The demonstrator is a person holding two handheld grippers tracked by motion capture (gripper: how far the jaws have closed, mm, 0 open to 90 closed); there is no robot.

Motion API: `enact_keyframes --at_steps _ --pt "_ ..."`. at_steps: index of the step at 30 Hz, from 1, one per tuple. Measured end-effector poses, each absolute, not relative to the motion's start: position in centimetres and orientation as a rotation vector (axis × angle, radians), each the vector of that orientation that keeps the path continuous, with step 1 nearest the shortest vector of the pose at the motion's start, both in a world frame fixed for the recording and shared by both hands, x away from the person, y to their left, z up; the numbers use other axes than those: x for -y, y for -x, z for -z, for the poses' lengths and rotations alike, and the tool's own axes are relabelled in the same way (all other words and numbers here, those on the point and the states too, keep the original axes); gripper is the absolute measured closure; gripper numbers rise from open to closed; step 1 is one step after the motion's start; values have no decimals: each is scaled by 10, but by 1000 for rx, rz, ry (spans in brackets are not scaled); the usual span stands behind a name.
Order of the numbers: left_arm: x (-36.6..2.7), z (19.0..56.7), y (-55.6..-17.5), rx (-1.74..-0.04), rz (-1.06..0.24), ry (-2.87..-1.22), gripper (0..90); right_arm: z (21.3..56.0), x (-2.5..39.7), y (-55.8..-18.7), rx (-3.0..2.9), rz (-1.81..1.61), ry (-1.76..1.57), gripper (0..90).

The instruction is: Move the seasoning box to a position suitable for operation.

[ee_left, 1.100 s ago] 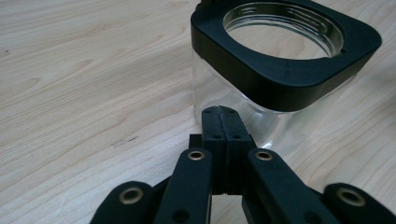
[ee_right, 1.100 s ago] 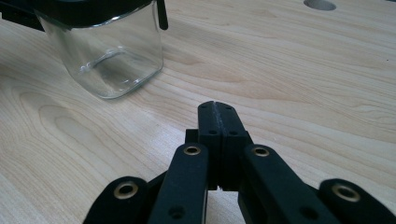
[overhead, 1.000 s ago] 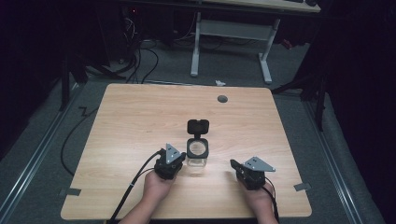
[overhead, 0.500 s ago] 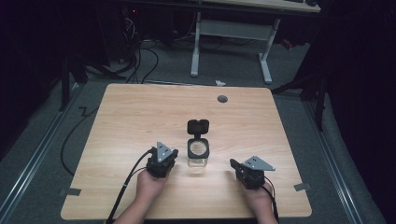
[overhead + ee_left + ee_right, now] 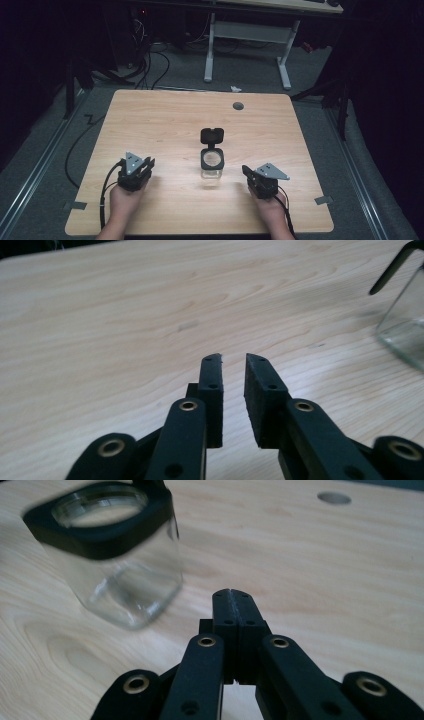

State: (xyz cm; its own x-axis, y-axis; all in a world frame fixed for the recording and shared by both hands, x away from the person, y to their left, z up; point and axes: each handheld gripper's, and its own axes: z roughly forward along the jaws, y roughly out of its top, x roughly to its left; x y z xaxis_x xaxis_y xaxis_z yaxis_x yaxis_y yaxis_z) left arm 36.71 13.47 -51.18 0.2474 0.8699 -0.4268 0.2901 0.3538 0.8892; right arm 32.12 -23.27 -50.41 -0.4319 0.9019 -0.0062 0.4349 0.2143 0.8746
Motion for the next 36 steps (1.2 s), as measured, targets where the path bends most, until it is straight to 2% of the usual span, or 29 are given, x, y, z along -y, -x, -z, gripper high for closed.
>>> enact_keyframes --at_steps 4,5,7,13,19,26,36 --pt "-123 516 -357 -1307 -499 -1207 770 482 223 -332 -1940 -1187 -1212 900" --pt "-107 519 -349 -1295 -449 -1224 776 470 219 -340 -1932 -1198 -1190 900" --pt "-98 521 -345 -1280 -437 -1243 786 465 218 -344 -1930 -1208 -1180 900" --pt "-50 528 -329 -1215 -345 -1324 895 440 207 -372 -1915 -1246 -1155 900" --pt "-2 531 -318 -1143 -239 -1383 900 423 197 -399 -1904 -1290 -1147 900" --pt "25 531 -322 -1112 -215 -1410 900 410 179 -420 -1923 -1317 -1115 900" --pt "29 533 -326 -1112 -238 -1416 900 411 164 -428 -1980 -1287 -1097 900"
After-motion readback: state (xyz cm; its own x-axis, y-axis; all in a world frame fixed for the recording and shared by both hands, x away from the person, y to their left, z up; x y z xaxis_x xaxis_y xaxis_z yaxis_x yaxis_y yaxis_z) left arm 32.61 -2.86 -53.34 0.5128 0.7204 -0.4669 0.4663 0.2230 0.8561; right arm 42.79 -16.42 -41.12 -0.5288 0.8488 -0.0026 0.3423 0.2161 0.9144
